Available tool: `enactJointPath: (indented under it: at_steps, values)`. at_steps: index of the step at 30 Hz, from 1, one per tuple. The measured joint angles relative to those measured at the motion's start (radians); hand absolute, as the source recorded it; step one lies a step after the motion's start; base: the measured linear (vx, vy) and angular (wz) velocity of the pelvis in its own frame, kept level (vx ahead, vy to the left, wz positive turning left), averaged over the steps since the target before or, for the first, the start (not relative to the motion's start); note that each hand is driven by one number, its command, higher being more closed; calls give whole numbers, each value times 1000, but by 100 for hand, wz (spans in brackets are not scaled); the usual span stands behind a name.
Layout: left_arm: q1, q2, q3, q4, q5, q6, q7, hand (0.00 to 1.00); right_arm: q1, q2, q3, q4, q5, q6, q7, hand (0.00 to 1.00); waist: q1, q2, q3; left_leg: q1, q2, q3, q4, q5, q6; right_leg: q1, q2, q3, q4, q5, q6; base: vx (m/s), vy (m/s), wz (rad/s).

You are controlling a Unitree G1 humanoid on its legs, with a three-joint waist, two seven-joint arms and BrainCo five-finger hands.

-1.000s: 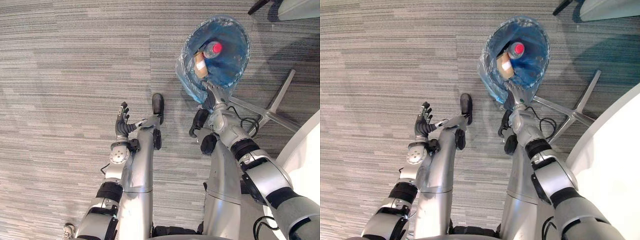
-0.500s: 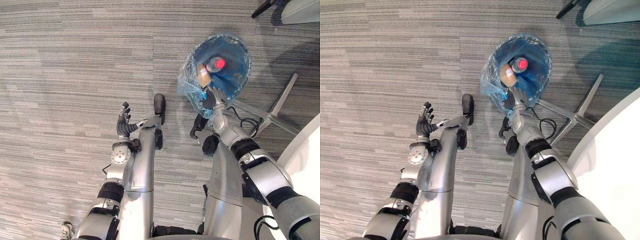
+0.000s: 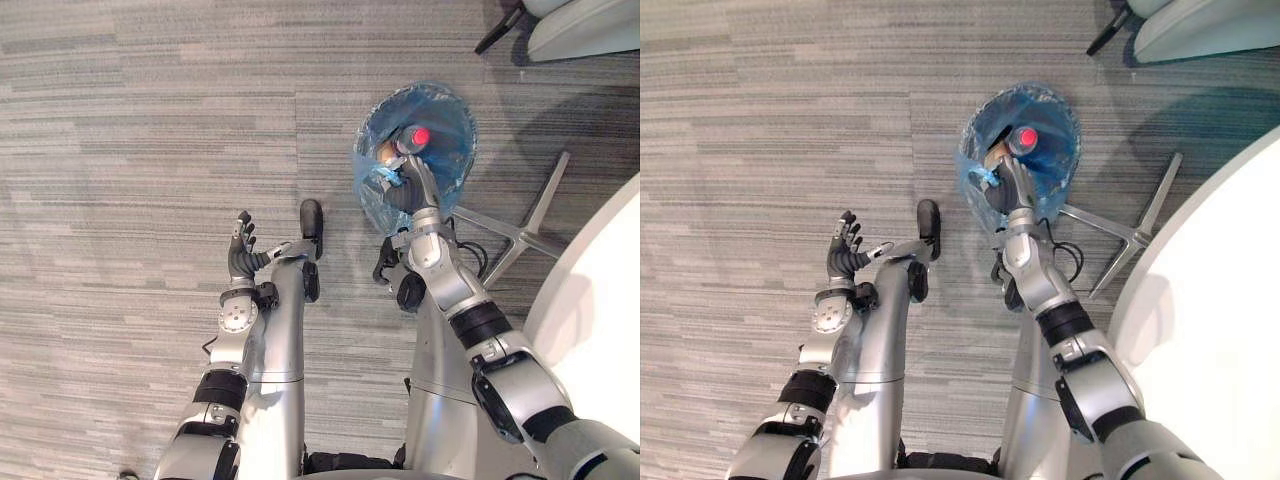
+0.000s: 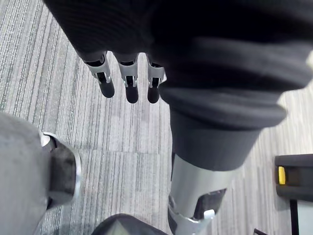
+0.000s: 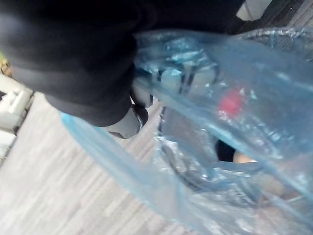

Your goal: Gather rubbish on tea table into small bin, then transfer packed bag to large trash can.

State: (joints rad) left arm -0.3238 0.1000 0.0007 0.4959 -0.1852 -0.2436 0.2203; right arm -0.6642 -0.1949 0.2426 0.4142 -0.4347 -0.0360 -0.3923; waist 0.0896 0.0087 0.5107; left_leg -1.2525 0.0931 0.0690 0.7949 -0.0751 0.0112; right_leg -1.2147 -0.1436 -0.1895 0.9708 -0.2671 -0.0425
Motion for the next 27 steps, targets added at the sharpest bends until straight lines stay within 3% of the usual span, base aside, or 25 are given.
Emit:
enactJointPath:
  at_steps: [4, 13, 19, 24, 27]
  values:
    - [41, -7, 1, -18, 3, 8, -1, 0, 67, 36, -1, -67, 57, -27, -4, 100, -21, -2, -1, 77, 9, 13, -37, 2, -3, 73, 4, -3, -34, 2, -1, -8, -5, -1]
    - [102, -20, -59, -20, 32, 33, -4, 0, 267, 111, -12, -209, 168, -59, 16, 100, -24, -8, -5, 322, 12, 24, -161, 12, -16, 322, 23, -15, -172, 25, -5, 33, -13, -2]
    - [218, -20, -91, -20, 43, 43, -25, 0, 479, 162, -4, -321, 241, -71, 67, 100, -24, -63, -40, 572, 9, 55, -284, 11, -16, 566, 37, -5, -309, 39, 17, 94, -13, -7]
    - [343, -37, -116, -21, 58, 45, -33, 0, 643, 165, 2, -430, 248, -77, 98, 100, -27, -71, -180, 724, 8, 76, -388, 8, -20, 725, 57, -3, -443, 58, 34, 133, 13, -7]
    - [410, -35, -129, -25, 72, 44, -46, 0, 723, 167, 2, -481, 247, -103, 116, 100, -34, -77, -256, 834, -3, 85, -478, 17, -27, 825, 61, 2, -526, 69, 39, 171, 10, -5]
